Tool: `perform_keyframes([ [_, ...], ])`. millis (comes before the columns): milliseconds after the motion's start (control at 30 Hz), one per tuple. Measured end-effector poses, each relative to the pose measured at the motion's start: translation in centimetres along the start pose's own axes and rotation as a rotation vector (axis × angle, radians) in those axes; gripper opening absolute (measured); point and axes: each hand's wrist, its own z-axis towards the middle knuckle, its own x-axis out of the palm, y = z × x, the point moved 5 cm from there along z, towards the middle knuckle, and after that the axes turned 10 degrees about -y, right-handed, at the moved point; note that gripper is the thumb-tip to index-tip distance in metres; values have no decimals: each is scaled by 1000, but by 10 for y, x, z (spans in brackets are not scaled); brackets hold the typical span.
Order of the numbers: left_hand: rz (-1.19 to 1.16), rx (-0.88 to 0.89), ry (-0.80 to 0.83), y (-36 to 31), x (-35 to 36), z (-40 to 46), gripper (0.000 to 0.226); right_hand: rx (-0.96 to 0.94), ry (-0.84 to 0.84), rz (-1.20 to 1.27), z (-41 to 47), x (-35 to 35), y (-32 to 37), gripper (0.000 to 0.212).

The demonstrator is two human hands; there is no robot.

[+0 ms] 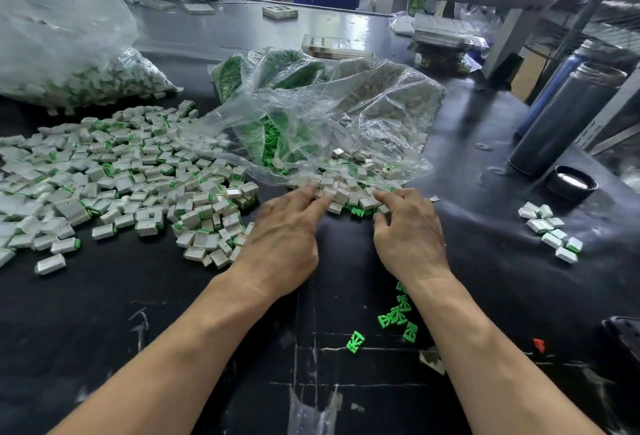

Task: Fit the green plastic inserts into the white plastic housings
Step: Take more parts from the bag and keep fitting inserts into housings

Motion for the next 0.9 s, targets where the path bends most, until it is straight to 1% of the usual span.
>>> perform_keyframes([
  [100, -20, 54, 38, -6, 8, 1, 69, -25, -5, -16, -1, 2, 3, 41],
  [267, -65, 34, -122, -7, -4, 1, 55, -70, -42, 9, -3, 3, 10, 25],
  [500, -143, -83, -224, 1, -13, 1, 34, -89, -60, -47, -2, 8, 15, 20],
  [567, -136, -112, -220, 3, -11, 3, 34, -95, -72, -63, -1, 9, 16, 17],
  [667, -46, -139, -158, 5, -3, 4, 40, -110, -81, -86, -2, 11, 17, 14],
  [767, -36, -141, -170, 7, -2, 4, 31, -137, -112, -94, -3, 10, 21, 15],
  [900, -74, -142, -186, 6, -3, 3, 21, -74, -161, 94, -5, -1, 24, 8],
])
